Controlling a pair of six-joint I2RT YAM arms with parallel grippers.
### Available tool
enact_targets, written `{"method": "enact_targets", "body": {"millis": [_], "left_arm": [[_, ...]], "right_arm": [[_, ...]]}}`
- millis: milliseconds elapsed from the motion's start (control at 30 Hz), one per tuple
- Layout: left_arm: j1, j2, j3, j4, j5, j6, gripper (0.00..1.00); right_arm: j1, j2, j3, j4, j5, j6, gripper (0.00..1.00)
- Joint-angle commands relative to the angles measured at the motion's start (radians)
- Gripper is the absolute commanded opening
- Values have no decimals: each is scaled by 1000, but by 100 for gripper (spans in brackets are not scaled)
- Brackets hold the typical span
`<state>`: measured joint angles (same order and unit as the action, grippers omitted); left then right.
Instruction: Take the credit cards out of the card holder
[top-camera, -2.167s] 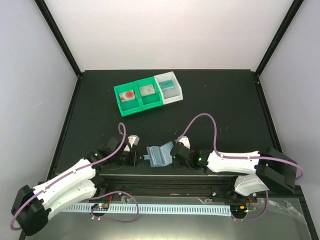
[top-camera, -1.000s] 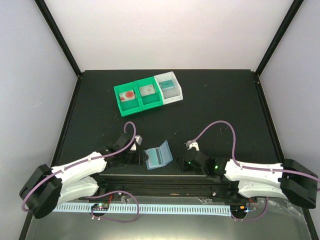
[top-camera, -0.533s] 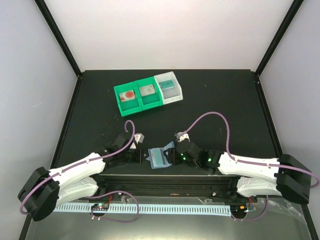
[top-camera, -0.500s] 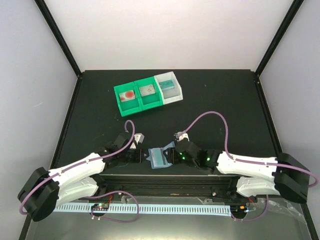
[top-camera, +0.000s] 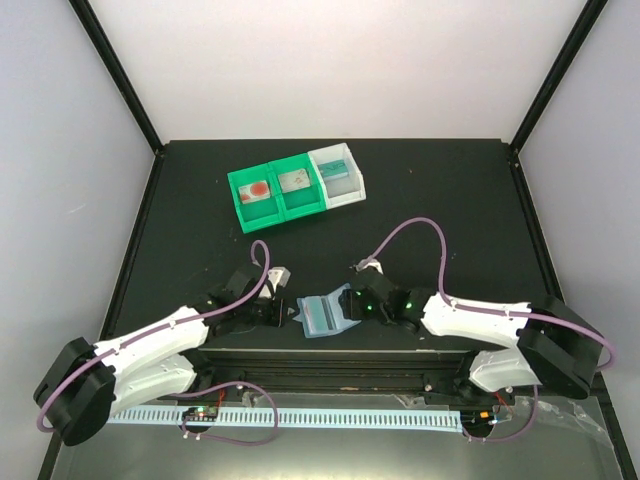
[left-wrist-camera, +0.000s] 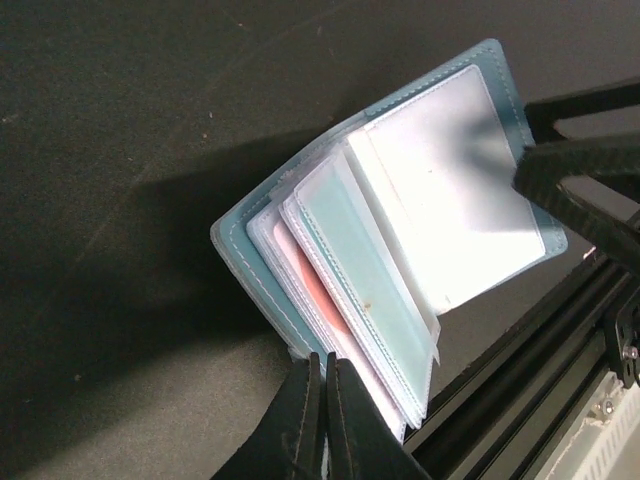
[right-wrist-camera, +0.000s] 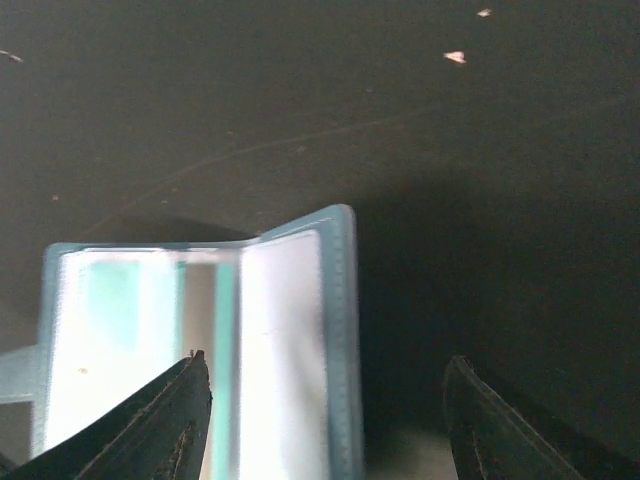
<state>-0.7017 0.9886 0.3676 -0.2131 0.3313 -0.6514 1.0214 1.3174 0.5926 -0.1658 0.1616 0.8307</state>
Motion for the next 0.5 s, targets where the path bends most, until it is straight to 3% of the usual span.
{"method": "enact_targets", "body": {"millis": [0, 133, 333, 467], "left_arm": [[1, -8, 49, -8, 49, 31, 1], [2, -8, 68, -12, 68, 35, 2], [2, -30, 60, 13, 73, -10, 2], [1, -63, 42, 31, 63, -45, 3]], "right_arm": [[-51, -17, -53, 44, -79, -56, 65], [-56, -29, -88, 118, -171, -88, 58], [-65, -23, -146, 185, -202, -72, 18], [-65, -41, -197, 243, -219, -41, 1]]}}
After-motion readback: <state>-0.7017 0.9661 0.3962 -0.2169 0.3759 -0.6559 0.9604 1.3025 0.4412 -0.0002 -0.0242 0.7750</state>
